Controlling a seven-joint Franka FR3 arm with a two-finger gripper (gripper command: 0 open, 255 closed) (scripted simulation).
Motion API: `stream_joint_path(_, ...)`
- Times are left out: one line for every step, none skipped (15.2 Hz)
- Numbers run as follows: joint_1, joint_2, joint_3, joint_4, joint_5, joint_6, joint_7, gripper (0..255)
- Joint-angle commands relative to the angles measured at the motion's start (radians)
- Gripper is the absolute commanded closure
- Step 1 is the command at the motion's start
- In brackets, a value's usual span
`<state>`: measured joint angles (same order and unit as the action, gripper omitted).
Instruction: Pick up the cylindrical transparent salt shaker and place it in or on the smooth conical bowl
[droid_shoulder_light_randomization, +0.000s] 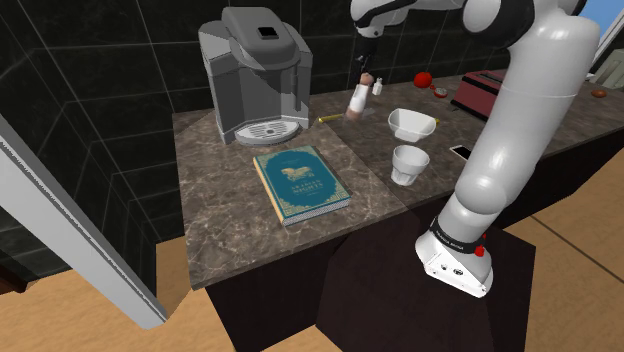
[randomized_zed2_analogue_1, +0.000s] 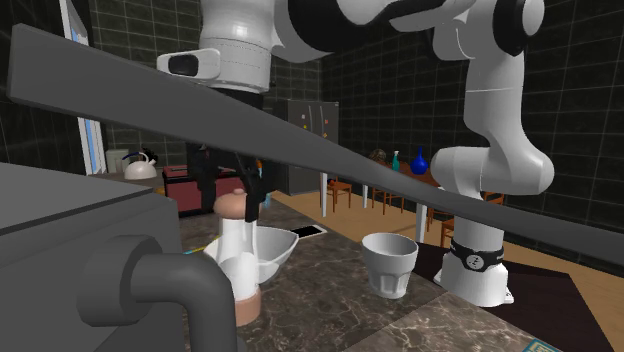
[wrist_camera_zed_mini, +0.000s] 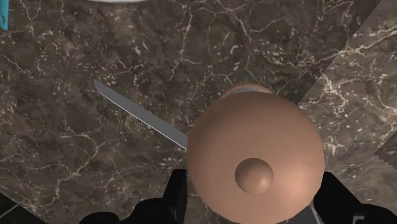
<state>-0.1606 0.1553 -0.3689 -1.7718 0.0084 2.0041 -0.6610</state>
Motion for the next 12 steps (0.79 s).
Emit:
stream_joint_path(0.000, -0.005, 0.000, 0.025, -0.002, -0.030, 0.000, 255)
stream_joint_path(0.000, -0.007, -0.001, 0.036, -0.003, -0.043, 0.000, 255)
stream_joint_path(0.000, -0.008, -0.001, 0.048, -0.003, -0.056, 0.000, 255)
stream_joint_path(0.000, -0.010, -0.001, 0.059, -0.004, -0.069, 0.000, 255)
stream_joint_path(0.000, -0.011, -0.001, 0.072, -0.004, -0.082, 0.000, 255)
stream_joint_path(0.000, -0.012, -0.001, 0.084, -0.004, -0.095, 0.000, 255)
stream_joint_path(0.000, -0.012, -0.002, 0.097, -0.005, -0.108, 0.000, 255)
stream_joint_path(0.000, -0.013, -0.002, 0.110, -0.005, -0.122, -0.001, 255)
stream_joint_path(-0.001, -0.013, -0.002, 0.123, -0.005, -0.135, -0.001, 255)
stream_joint_path(-0.001, -0.013, -0.002, 0.137, -0.005, -0.148, -0.002, 255)
stream_joint_path(-0.001, -0.012, -0.002, 0.150, -0.004, -0.162, -0.002, 255)
stream_joint_path(-0.002, -0.012, -0.002, 0.160, -0.004, -0.172, -0.003, 255)
